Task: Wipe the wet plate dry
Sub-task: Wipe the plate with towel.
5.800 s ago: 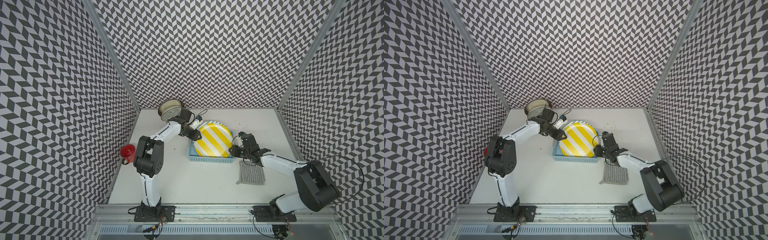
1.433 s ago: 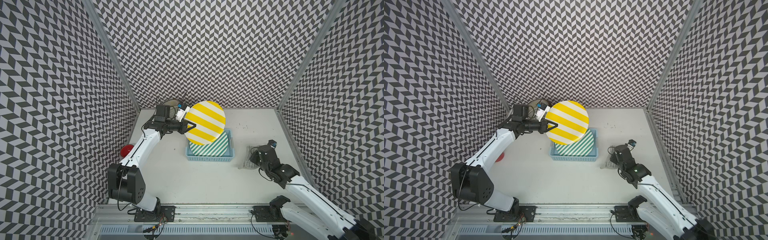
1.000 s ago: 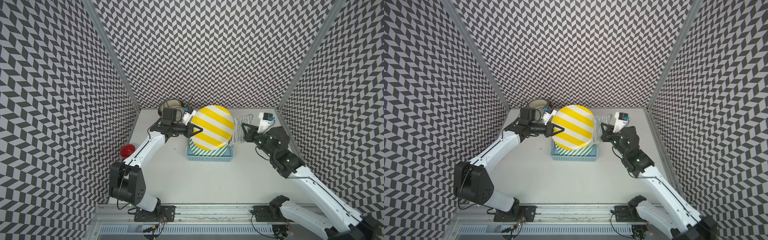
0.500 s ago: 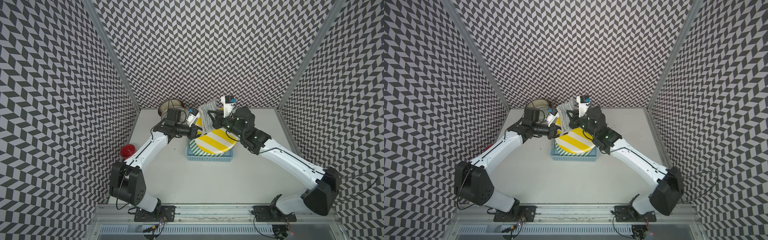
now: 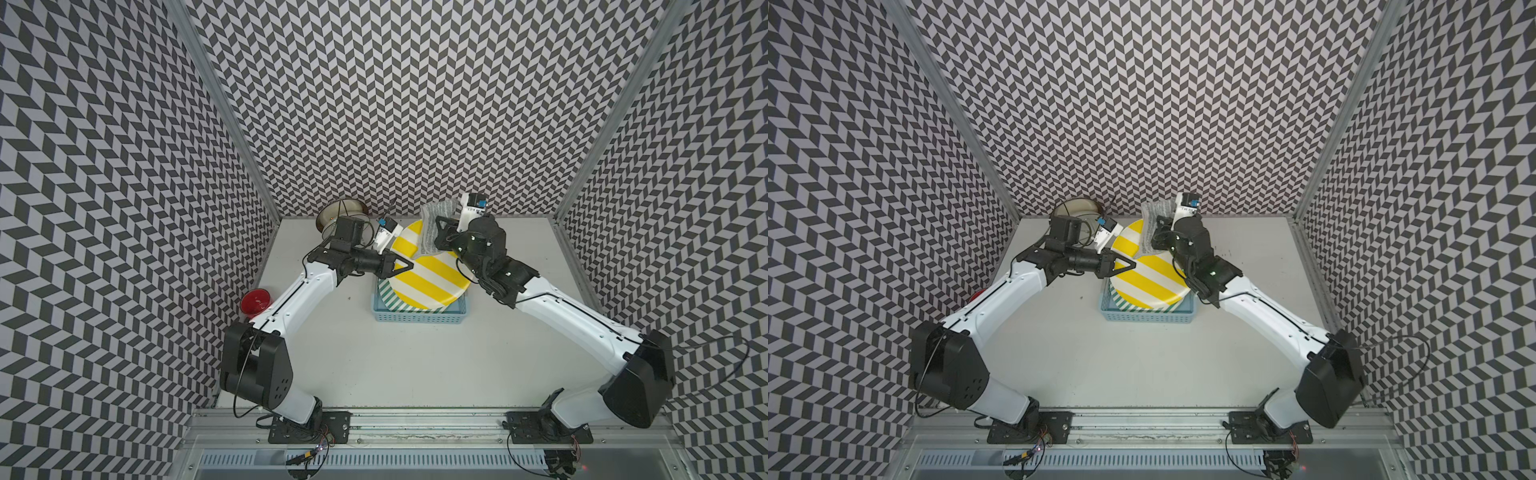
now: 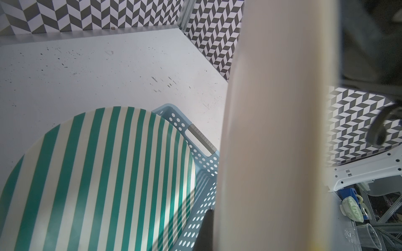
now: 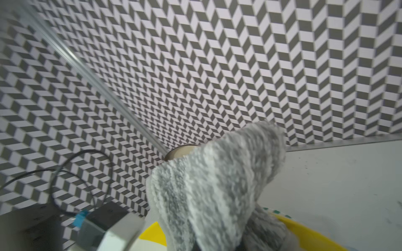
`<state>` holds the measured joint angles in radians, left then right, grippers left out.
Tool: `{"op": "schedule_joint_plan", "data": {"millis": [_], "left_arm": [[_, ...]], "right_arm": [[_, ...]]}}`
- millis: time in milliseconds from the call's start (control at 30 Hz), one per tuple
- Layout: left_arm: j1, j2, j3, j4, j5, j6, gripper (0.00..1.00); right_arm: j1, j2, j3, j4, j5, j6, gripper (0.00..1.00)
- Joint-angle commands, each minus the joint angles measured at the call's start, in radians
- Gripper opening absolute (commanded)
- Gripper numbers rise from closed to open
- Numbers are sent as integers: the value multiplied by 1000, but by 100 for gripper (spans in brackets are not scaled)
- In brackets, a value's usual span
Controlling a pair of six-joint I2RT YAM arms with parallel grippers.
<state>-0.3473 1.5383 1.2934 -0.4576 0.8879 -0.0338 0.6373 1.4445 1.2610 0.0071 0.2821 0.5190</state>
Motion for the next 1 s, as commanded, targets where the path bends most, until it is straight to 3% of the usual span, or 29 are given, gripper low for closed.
{"op": "schedule_joint_plan", "data": {"millis": [0,167,333,733,967], "left_arm": [[-13,-52,66,79,79,34,0],[-15,-52,64,80,80,32,0],[-15,-53,60,86,80,30,0],[-17,-46,49,101,75,20,0],[-17,-44,51,97,74,22,0]], "right_arm": [[-60,-46,-86,-49,46,54,0],[-83,-93,-152,-41,34,52,0],[-71,-46,-107,-30,-121,29,0],[121,222,167,-81,-319,-58,0],[157,259,183,-91,-357,-66,0]]}}
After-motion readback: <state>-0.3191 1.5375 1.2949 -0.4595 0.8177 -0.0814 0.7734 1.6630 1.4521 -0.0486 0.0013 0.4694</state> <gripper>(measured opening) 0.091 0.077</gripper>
